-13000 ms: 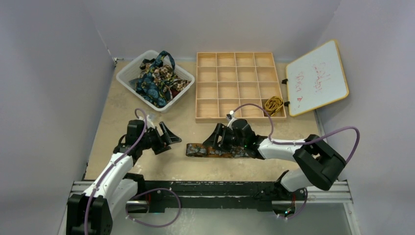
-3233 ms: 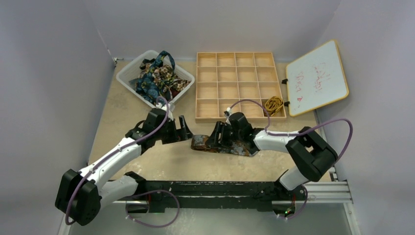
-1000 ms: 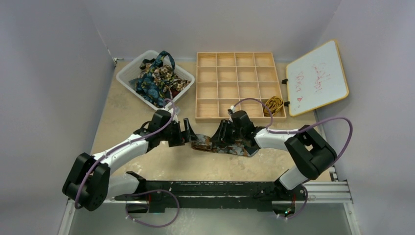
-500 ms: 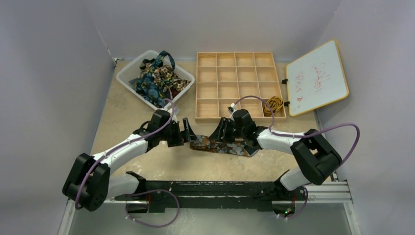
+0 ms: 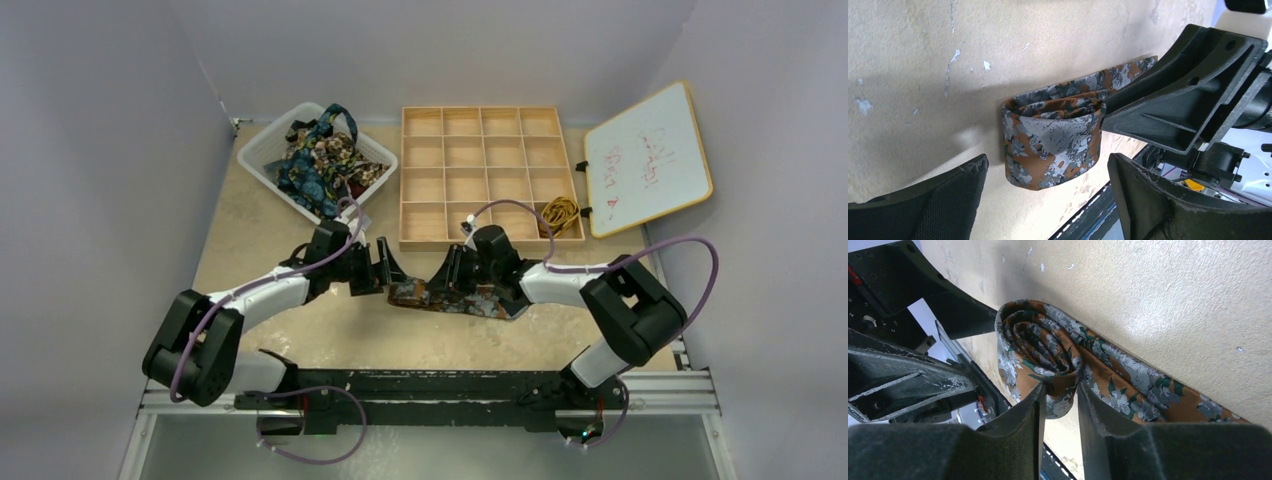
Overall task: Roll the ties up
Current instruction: Roll the tie at the center of the board.
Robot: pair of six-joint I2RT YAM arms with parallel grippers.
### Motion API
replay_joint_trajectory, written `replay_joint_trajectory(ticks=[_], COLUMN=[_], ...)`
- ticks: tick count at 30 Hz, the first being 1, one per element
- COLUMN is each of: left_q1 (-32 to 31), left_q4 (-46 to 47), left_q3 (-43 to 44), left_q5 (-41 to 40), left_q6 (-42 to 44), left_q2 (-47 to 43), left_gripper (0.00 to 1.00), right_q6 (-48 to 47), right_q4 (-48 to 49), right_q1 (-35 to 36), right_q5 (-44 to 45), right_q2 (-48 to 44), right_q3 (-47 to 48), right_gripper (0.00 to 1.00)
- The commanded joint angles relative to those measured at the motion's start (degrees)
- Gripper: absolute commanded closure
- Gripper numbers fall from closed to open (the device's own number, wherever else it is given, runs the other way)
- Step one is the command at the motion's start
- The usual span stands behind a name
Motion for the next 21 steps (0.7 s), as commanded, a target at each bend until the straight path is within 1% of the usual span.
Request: replay_joint_trajectory(ticks=[1,3,6,8,10,12,16,21], left_q1=[0.7,0.9,1.0,1.1,1.1,1.1,1.1,1.1], left_q4=[6.7,7.0,6.9,6.6,6.6,6.8,6.6,6.1], left_q3=[-1.5,-1.8,-2.0,-2.2,-2.6,-3.0,-3.3,-3.6], left_q5=[2.9,3.0,3.1,3.0,2.9,2.9,3.0,2.9], left_q6=[0.1,0.0,0.3,0.4,0.3,0.1,0.2,0.4], left_q2=[0.5,0.5,0.7,0.7,0.4,0.3,0.0,-0.7], left_gripper=[0.14,0.14,0.14,0.15,0.15,0.15,0.17,0.18], right_q6=[0.1,0.5,1.0,-0.1,-1.0,-1.6,-1.5,0.1], right_q4=[1.6,2.2,2.7,2.0,0.9,-0.4,0.4,2.7], right_q1=[-0.1,-0.1,-0.1,-0.1,-0.1,-0.1,-0.1,0.0], right_q5=[-1.3,-1.2,-1.0,-0.9,-0.1,0.0,0.0,-2.2], right_q2=[2.2,3.0,2.9,2.3,1.5,0.8,-0.8,-2.9], right_q3=[-1.0,-1.7,-2.2,-1.7,-1.0,-0.6,-0.9,-2.5], right_gripper=[0.71,0.73,0.73,0.70,0.63,0.59,0.58,0.55])
